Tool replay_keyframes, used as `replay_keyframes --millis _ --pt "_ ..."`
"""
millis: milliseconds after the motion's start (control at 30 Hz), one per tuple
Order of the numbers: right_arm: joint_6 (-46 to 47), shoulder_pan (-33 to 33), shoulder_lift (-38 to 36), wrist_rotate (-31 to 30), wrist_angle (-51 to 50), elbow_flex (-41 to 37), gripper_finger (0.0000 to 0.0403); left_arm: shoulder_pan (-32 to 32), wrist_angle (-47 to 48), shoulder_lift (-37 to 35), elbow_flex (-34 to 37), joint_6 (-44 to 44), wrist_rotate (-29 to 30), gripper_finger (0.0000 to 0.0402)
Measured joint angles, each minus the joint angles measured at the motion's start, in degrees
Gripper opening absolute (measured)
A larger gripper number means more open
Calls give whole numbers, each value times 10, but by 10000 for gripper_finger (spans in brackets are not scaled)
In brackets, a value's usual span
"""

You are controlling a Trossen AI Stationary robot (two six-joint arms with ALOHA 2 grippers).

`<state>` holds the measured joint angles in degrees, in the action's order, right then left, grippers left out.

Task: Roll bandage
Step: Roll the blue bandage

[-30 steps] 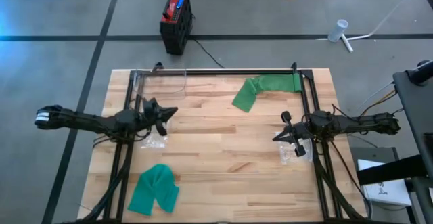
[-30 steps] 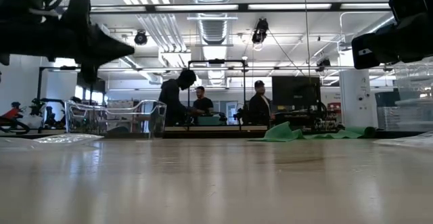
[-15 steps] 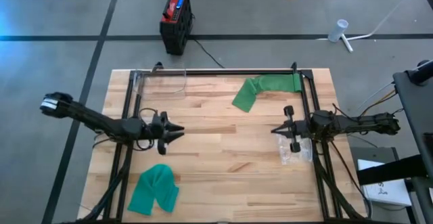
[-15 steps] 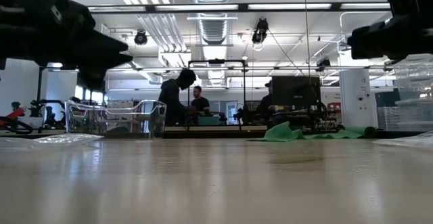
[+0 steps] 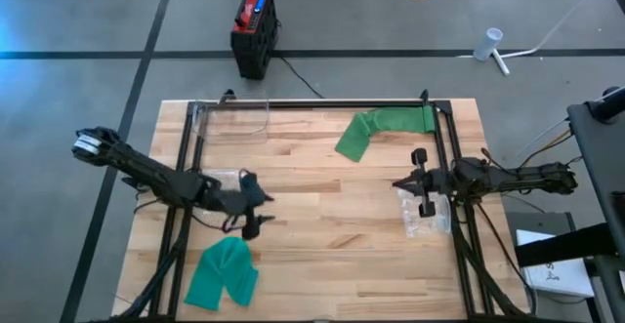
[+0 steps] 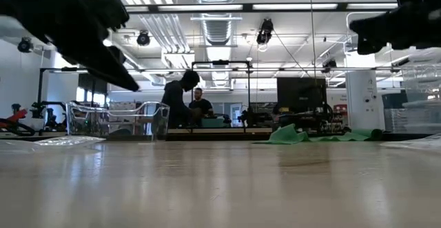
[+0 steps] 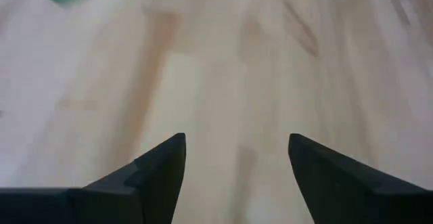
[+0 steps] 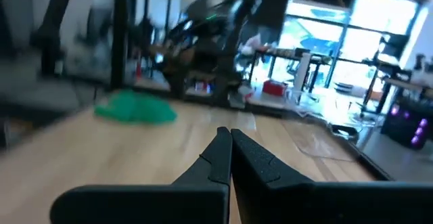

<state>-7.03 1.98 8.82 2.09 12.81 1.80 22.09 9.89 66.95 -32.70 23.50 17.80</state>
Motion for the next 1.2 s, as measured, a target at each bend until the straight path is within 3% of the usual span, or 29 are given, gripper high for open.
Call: replay_keyframes --millis 100,300,567,767,933,1133,1200 --pt "57 0 0 -38 49 0 0 72 95 39 -65 68 0 239" --pt "106 0 0 -49 76 0 0 200 118 141 -182 168 1 229" --pt "129 0 23 -127 77 0 0 274 227 268 -350 210 -7 251" --pt "105 0 52 -152 112 0 0 272 379 286 -464 42 -25 252" --pt "103 0 69 -242 127 0 0 252 498 287 -502 -139 -24 231" --pt "101 0 70 -247 133 0 0 241 453 296 -460 -302 -141 204" --pt "101 0 70 -246 133 0 0 243 434 308 -444 -346 -155 197"
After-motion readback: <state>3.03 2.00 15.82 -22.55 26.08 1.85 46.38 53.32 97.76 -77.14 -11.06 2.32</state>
